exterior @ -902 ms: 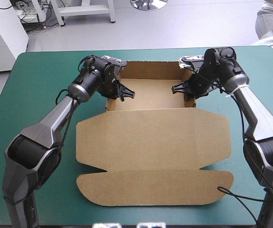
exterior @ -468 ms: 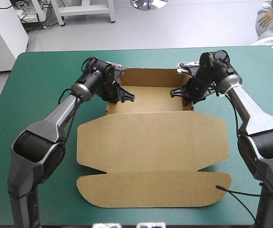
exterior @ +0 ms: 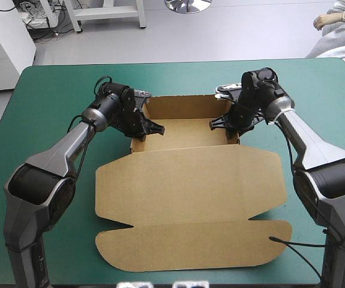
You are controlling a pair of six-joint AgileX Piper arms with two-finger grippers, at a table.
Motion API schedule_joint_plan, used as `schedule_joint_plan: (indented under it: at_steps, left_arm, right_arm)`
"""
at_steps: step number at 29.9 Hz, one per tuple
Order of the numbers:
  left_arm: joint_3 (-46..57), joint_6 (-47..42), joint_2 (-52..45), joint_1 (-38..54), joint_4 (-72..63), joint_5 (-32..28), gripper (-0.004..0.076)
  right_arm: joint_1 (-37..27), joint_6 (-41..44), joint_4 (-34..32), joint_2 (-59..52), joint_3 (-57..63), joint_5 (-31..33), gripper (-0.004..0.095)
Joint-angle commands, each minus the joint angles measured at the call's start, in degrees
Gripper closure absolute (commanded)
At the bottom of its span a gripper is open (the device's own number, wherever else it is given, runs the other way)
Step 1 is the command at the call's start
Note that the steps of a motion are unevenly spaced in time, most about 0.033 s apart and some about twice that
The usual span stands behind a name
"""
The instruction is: Fold the box
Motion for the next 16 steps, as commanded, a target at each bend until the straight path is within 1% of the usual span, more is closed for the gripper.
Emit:
schedule_joint_plan:
  at_steps: [1,5,7,9,10,11,13,14,15,16]
  left_arm:
    - [0.30,4.35,-2.42,-0.57,-4.81,2.77,0.0734]
    - [0.30,5.11,-2.42,-0.57,-3.68,5.27,0.0733]
    - [0.30,5.66,-2.42,-0.33,-3.47,6.26,0.0720]
    - [0.30,6.58,-2.72,-0.23,-4.17,7.01,0.0665]
    - [0.30,7.01,-2.82,-0.23,-4.17,7.03,0.0631]
    - [0.30,6.86,-3.43,-0.23,-3.95,7.12,0.0567]
    - [0.30,6.86,-4.39,0.10,-3.80,6.33,0.0455]
    - [0.30,6.86,-5.30,0.41,-3.95,5.49,0.0389]
    - [0.30,6.86,-5.97,0.39,-4.04,5.04,0.0326]
    - [0.30,6.86,-6.78,0.77,-4.04,4.29,0.0271]
  right_arm:
    - [0.94,-2.00,-0.79,-2.97,-1.87,0.41,0.0923]
    - [0.94,-2.44,-0.43,-2.55,-1.87,0.41,0.0925]
    - [0.94,-2.57,-0.43,-2.41,-1.87,0.41,0.0924]
    - [0.94,-2.57,-0.43,-2.33,-1.87,0.45,0.0910]
    - [0.94,-2.57,-0.43,-2.33,-1.87,0.45,0.0884]
    - [0.94,-2.71,-0.13,-2.33,-1.87,0.45,0.0840]
    - [0.94,-2.86,0.88,-2.33,-1.87,0.45,0.0714]
    - [0.94,-2.86,1.52,-2.33,-1.87,0.45,0.0594]
    - [0.94,-2.86,1.51,-2.33,-1.87,0.45,0.0505]
    - [0.94,-2.86,1.51,-2.33,-1.87,0.45,0.0386]
